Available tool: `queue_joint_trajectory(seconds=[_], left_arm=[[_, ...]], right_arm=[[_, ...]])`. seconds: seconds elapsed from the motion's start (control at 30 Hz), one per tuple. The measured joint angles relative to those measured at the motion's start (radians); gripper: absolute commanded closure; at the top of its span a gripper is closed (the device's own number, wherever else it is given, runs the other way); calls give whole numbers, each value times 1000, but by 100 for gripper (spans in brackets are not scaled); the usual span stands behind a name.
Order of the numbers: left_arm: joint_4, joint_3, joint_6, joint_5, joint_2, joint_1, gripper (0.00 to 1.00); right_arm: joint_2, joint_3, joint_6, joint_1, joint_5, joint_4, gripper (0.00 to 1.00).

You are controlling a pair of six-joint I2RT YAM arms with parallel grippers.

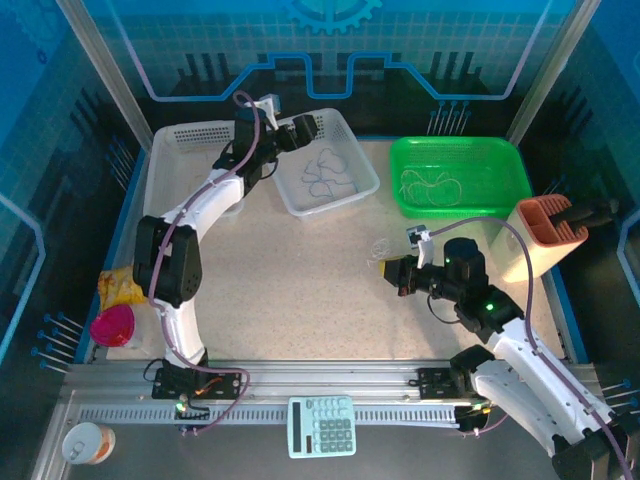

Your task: Untangle the cables

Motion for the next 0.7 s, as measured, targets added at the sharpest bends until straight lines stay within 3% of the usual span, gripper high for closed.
queue_joint_trajectory(seconds=[0.3, 0.5, 0.7], left_arm=[[-16, -111, 0, 52, -194, 5, 1], [10, -331, -74, 124, -421, -26, 1], [97, -625, -195, 172, -605, -142, 1]], right_arm=[[34, 17, 0, 0, -1, 2, 100], [56, 26, 0, 0, -13, 16, 100], [77, 64, 11, 0, -27, 35, 100]])
